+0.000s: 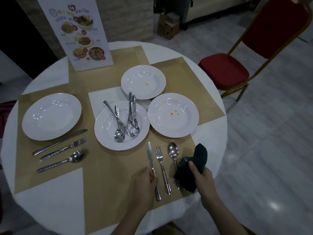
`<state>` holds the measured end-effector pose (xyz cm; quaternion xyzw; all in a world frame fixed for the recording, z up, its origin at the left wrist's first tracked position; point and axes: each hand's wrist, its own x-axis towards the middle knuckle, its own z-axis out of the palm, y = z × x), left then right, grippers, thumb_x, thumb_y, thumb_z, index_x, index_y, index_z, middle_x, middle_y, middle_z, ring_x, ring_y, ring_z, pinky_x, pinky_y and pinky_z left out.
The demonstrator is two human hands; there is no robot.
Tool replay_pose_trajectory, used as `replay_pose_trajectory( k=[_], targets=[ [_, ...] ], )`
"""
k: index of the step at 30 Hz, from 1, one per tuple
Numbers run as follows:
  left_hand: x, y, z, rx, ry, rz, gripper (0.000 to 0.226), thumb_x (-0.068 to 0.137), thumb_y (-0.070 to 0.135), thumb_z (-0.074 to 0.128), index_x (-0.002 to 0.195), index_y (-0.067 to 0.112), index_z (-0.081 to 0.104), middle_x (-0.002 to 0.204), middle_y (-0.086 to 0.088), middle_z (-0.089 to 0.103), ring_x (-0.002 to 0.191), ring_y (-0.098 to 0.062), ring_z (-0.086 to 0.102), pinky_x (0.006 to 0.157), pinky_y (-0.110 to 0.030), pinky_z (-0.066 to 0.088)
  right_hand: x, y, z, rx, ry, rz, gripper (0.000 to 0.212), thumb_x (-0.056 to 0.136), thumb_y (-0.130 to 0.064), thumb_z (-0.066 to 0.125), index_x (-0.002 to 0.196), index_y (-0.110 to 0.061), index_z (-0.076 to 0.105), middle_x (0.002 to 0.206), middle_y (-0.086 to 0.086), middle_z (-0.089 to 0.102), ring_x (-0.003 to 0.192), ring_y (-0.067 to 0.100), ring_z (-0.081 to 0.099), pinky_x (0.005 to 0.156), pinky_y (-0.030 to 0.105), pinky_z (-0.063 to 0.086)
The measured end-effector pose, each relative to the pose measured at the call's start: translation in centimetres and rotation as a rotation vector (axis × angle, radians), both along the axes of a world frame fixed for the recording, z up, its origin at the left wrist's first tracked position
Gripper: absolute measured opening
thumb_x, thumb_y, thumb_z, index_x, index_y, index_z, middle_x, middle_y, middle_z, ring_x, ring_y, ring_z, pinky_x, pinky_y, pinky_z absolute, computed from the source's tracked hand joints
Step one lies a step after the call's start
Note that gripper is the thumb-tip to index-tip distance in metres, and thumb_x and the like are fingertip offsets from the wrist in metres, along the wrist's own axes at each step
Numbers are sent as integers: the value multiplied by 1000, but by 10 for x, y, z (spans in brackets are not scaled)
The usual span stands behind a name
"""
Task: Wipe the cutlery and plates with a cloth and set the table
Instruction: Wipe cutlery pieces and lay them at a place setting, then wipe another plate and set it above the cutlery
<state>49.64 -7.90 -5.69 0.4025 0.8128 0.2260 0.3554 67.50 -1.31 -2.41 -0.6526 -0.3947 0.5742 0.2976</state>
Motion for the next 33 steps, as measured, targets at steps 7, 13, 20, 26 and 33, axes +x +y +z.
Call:
replay_pose_trajectory(
  k=[7,13,20,26,33],
  targets=[
    [9,18,1,-11,71,-29,10,90,18,61,95,14,54,82,3,58,68,-6,54,57,-17,39,-2,4,3,-6,16,-16,33,91,-34,59,116,-14,60,105,1,68,96,13,63,72,22,49],
    [13,16,-2,18,74,-52,9,90,22,61,88,17,53,82,3,60,73,-9,57,59,-17,42,1,5,3,-15,15,-41,30,91,-35,60,114,-15,61,101,-1,68,92,11,63,70,22,50],
    [14,27,-3,57,111,-76,11,88,21,61,90,20,50,80,8,52,69,-7,52,60,-30,49,3,5,5,-36,28,-73,18,92,-33,59,104,-20,61,100,0,68,91,11,64,68,20,50],
    [14,28,0,107,96,-64,21,88,27,64,77,28,46,75,10,51,65,-3,50,56,-22,44,3,7,5,-55,21,-89,19,91,-35,61,102,-19,63,98,2,70,92,17,65,72,26,52],
    [-1,100,34,246,-302,276,13,89,22,59,79,17,53,71,-8,66,65,-25,65,66,-37,52,7,20,22,-46,68,-122,26,92,-35,59,109,-16,63,102,3,69,93,15,64,67,22,49]
  ],
)
